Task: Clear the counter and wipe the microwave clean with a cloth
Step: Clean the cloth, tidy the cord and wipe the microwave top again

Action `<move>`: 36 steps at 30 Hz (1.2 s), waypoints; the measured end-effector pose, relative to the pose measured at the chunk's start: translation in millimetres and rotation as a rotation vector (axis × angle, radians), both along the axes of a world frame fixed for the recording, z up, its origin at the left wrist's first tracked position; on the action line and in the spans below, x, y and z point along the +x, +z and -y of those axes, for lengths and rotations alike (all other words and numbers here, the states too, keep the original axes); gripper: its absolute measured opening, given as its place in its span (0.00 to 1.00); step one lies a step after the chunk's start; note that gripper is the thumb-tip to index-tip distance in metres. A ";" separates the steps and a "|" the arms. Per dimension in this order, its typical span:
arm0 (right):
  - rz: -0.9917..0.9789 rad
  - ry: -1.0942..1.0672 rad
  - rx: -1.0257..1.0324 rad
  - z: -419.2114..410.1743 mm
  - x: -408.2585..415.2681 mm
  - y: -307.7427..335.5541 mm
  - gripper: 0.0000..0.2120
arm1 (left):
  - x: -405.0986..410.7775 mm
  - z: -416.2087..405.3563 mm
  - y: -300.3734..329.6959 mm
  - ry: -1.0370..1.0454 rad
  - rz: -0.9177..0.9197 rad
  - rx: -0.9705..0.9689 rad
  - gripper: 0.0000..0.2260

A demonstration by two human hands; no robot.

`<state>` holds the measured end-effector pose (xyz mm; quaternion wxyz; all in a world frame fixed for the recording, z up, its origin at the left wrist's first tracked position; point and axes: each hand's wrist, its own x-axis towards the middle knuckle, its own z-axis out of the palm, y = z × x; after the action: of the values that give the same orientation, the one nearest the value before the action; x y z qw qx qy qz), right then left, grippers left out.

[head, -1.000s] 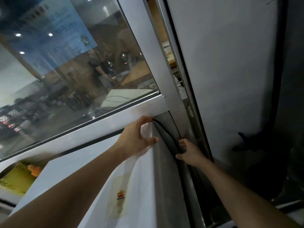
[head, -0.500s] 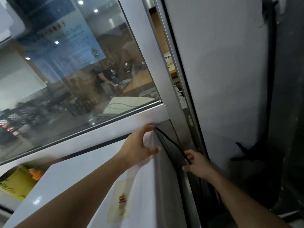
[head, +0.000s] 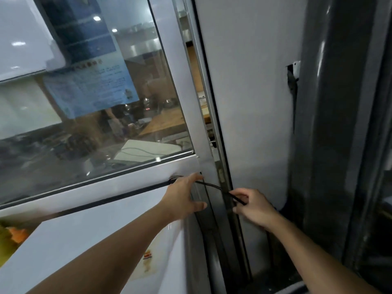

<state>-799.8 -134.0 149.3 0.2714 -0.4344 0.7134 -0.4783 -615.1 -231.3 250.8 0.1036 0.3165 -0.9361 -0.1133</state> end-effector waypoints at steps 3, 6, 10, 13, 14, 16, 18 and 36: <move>-0.078 -0.004 -0.019 -6.6 -1.2 23.5 0.22 | -14.7 -2.5 4.9 -0.028 0.056 -0.072 0.31; -0.135 -0.012 -0.026 -10.7 0.0 45.6 0.19 | -27.5 -2.5 8.2 -0.028 0.060 -0.095 0.29; -0.177 -0.007 -0.040 -14.7 6.7 66.7 0.19 | -36.9 0.6 7.6 -0.041 0.041 -0.094 0.24; -0.216 0.006 -0.031 -16.7 11.3 75.9 0.20 | -38.1 4.7 9.2 -0.055 -0.056 -0.073 0.14; -0.227 0.001 -0.028 -18.0 13.0 78.0 0.20 | -38.2 5.7 10.1 -0.059 -0.087 -0.062 0.11; -0.232 -0.006 -0.031 -20.3 15.9 79.0 0.19 | -37.2 7.2 12.5 -0.064 -0.131 -0.039 0.06; -0.213 -0.011 -0.048 -22.4 20.7 79.0 0.20 | -34.1 10.0 14.5 -0.067 -0.159 -0.011 0.04; 0.021 -0.094 0.104 -28.8 38.6 32.8 0.05 | -2.4 32.9 49.3 0.041 -0.570 0.223 0.02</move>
<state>-761.2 -105.3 182.1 0.2785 -0.3808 0.7539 -0.4573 -617.6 -264.2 300.1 0.3288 0.3003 -0.8445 -0.2976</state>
